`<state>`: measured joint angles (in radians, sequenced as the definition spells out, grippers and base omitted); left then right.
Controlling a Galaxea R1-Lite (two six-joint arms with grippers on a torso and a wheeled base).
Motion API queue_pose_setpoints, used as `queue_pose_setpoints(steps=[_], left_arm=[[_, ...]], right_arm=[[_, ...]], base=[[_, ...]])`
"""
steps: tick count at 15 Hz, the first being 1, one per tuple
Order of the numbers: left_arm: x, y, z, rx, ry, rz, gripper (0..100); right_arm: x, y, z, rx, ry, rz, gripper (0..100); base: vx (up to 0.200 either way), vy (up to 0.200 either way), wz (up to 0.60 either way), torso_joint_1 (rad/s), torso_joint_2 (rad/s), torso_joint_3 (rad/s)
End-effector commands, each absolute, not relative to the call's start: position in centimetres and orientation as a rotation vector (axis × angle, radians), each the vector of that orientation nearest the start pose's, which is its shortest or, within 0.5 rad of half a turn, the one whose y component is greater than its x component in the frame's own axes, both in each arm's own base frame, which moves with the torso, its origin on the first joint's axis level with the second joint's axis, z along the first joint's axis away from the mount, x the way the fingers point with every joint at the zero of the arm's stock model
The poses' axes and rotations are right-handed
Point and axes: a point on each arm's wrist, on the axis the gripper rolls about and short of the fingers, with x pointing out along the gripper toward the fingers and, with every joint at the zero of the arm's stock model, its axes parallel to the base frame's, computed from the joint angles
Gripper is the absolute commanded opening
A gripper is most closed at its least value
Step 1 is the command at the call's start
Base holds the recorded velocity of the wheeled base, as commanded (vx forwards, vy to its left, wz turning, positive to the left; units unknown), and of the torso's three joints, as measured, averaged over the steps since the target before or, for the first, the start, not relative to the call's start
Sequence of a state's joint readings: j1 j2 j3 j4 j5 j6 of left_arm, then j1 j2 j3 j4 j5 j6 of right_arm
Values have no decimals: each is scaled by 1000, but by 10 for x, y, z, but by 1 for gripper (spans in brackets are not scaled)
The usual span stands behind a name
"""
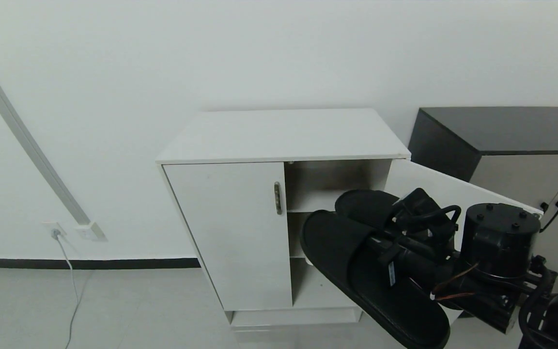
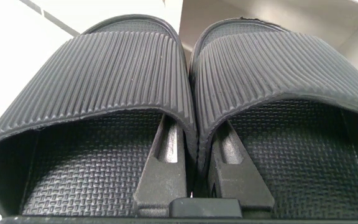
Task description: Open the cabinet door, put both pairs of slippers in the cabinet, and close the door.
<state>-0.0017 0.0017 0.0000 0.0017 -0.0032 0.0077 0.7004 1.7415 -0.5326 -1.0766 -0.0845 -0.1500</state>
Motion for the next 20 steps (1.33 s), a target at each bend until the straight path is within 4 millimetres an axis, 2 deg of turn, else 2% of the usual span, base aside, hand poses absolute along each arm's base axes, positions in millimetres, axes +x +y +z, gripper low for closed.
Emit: queue_pose_setpoints(steps=[1,11,20], left_arm=[[-23,0,75,8,3,-5,0],[-23,0,75,8,3,-6,0],[-23,0,75,5,3,-6,0]], right_arm=[[219,182,145,-197,79,624,0],[219,182,144,-201,84,620,0],[219,182,141,-206,94,619,0]], base=[[0,0,0,-203,540,320],[0,0,0,-170,498,325],[0,0,0,-80,455,367]])
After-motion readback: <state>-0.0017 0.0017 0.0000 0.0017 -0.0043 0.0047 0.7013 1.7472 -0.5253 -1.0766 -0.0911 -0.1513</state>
